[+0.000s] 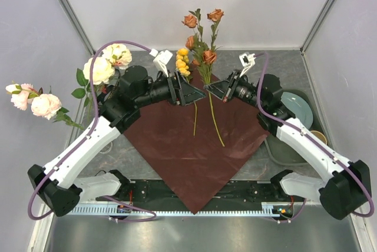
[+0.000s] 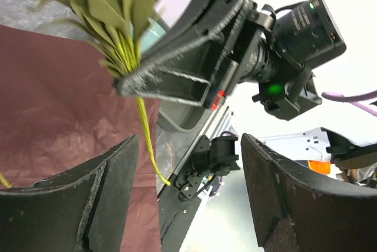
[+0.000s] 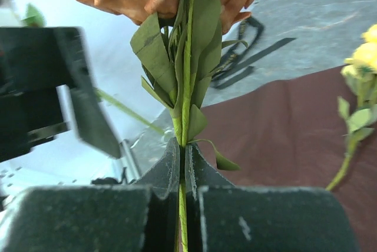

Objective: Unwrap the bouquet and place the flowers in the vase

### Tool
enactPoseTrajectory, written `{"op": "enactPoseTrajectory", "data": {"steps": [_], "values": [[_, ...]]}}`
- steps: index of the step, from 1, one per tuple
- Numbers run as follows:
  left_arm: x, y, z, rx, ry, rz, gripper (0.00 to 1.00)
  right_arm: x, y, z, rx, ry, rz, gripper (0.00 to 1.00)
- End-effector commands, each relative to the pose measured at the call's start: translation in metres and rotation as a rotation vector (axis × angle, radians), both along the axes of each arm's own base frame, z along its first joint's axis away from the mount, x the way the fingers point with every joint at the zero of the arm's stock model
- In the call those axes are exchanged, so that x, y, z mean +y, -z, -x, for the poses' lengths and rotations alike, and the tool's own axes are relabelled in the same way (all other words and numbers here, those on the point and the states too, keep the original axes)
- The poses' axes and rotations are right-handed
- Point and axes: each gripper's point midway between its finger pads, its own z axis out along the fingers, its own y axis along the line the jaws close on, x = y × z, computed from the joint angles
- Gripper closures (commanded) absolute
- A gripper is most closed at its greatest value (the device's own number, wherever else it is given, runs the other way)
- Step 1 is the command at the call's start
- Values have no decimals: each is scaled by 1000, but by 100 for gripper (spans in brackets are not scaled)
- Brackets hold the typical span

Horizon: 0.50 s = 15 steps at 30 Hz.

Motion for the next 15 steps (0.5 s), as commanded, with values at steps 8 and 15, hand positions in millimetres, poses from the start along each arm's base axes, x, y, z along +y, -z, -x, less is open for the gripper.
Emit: {"op": "enactPoseTrajectory", "data": {"steps": [8,15], "values": [[-25,-30,11,-1,104,149,31,10,-50,78,-135,-258,-176,100],[-6,-45,12,-89,3,126,32,16,-52,76,-138,-227,-146,100]]}}
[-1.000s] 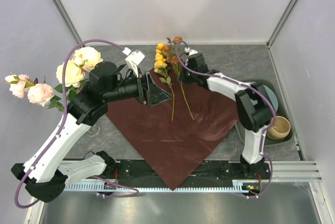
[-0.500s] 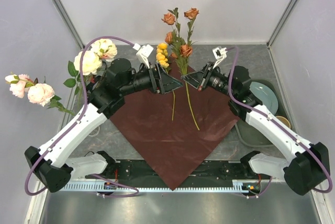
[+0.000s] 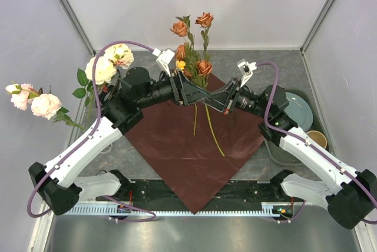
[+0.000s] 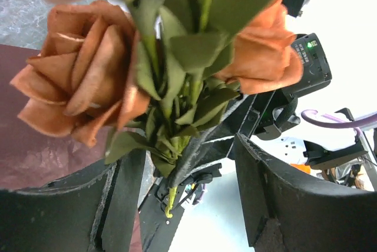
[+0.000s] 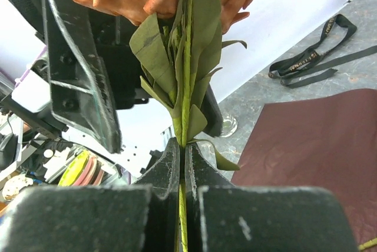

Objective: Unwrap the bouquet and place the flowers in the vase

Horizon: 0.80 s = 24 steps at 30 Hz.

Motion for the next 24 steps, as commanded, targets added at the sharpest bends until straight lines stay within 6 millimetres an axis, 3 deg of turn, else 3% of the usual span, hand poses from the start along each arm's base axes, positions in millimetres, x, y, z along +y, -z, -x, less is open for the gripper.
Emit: {"op": "enactPoseTrajectory", "data": {"steps": [1,3,12,13,14,16,17,19,20,22,23,24], "values": [[19,-33,8,-103,-70,34,32,0,-9,-5,-30,41,11,100],[24,-33,10,-115,-80,3,31,-1,-10,-8,-31,56,15,100],[51,-63,17,-259,-132,-121,28,2,-11,-14,-30,65,27,100],[53,-75,21,-287,-123,-115,27,2,-11,-15,-30,66,29,100],[50,-70,21,-277,-104,-141,25,2,-12,-15,-31,66,28,100],[50,-84,29,-324,-80,-152,25,3,-15,-15,-41,59,27,100],[51,-77,27,-309,-95,-196,24,4,-19,-14,-49,50,23,100],[53,-92,34,-375,-101,-217,24,5,-21,-15,-54,45,19,100],[56,-89,30,-372,-130,-251,24,6,-25,-15,-62,44,14,100],[60,-105,32,-422,-137,-256,24,8,-29,-13,-78,24,2,100],[58,-101,28,-412,-137,-283,24,10,-36,-11,-94,12,-10,100],[58,-112,29,-426,-140,-267,24,13,-43,-7,-118,-11,-27,100]]}}
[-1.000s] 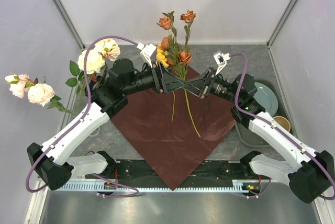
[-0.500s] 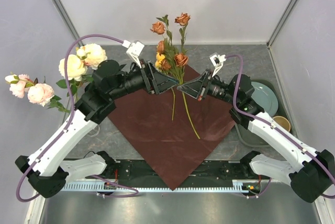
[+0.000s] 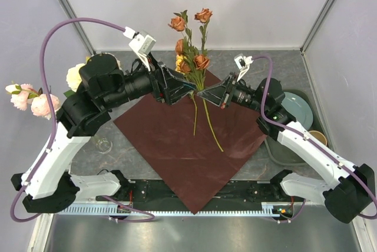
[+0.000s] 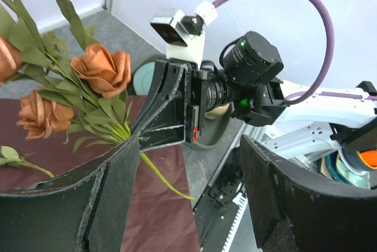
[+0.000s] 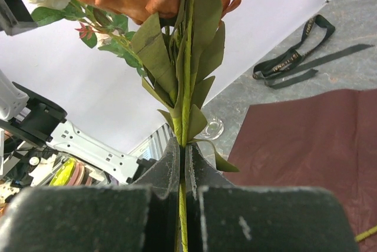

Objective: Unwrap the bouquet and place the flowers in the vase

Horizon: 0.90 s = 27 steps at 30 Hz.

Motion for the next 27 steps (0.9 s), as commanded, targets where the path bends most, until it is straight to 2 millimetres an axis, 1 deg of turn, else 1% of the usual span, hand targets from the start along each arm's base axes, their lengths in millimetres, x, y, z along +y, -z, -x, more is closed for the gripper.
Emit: {"op": "enactPoseTrajectory", "data": {"steps": [1,2,3,4,5,7,9,12,14,15,16,18,19,21,22,25,27], "values": [[9,-10,-8,-79,-52,-91,24,7,-51,12,-158,-66,-86,100],[8,-18,-7,-84,-43,-80,24,11,-61,18,-186,-82,-99,100],[4,-13,-10,-60,-45,-96,24,12,-67,18,-215,-71,-104,100],[4,-13,-13,-48,-58,-96,23,13,-71,18,-228,-61,-108,100],[6,-18,-16,-36,-87,-83,23,15,-81,21,-251,-57,-121,100],[6,-19,-18,-23,-101,-76,22,15,-88,15,-264,-18,-131,100],[7,-25,-17,-18,-104,-56,22,17,-99,13,-280,-2,-145,100],[4,-28,-12,-7,-76,-41,22,17,-113,8,-296,29,-167,100],[4,-28,-11,-1,-76,-37,25,16,-124,6,-311,50,-181,100],[5,-28,-12,-1,-84,-39,28,15,-127,5,-316,60,-186,100],[7,-27,-12,0,-88,-44,33,13,-134,5,-326,68,-196,100],[9,-30,-13,-18,-96,-52,34,15,-139,4,-332,66,-201,100],[10,-30,-14,-24,-102,-58,31,14,-146,6,-346,62,-211,100],[12,-30,-20,-39,-126,-76,25,19,-151,11,-356,35,-219,100],[12,-31,-22,-43,-135,-81,22,19,-157,15,-371,26,-227,100],[11,-33,-28,-55,-154,-94,18,26,-161,26,-395,-15,-227,100],[10,-37,-33,-58,-173,-87,18,28,-160,32,-402,-29,-220,100]]}}
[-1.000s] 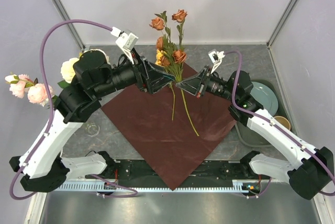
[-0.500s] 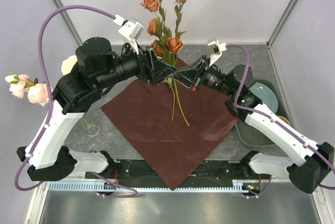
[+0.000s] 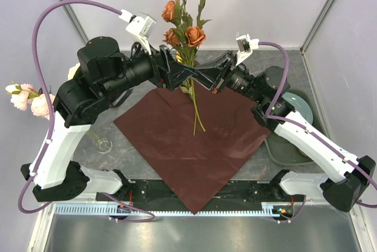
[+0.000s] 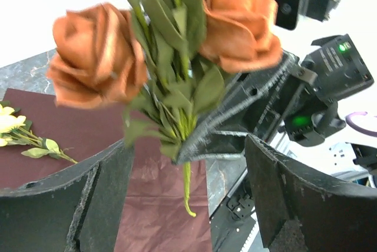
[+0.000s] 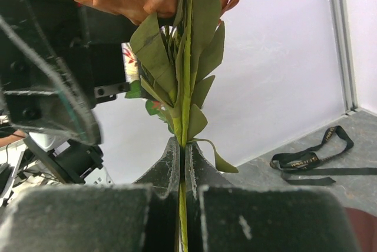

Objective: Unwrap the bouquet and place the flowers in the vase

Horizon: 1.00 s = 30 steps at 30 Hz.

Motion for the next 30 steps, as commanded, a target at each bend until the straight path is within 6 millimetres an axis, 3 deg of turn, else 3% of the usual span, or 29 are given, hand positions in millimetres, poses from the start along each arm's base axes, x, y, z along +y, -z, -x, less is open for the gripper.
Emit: {"op": "enactPoseTrajectory", "data": {"steps": [1,9,16,21,30], "values": [[2,-10,-11,-46,-48,-13,19,-1,-29,21,-112,-32,-37,100],[1,-31,-7,-56,-38,65,29,6,-10,32,-126,-61,16,100],[4,-17,11,10,19,35,39,8,6,37,-192,-71,101,100],[0,-9,30,53,115,20,38,11,16,48,-252,-133,167,100],[5,3,45,91,156,-10,42,6,24,54,-288,-140,245,100]]}}
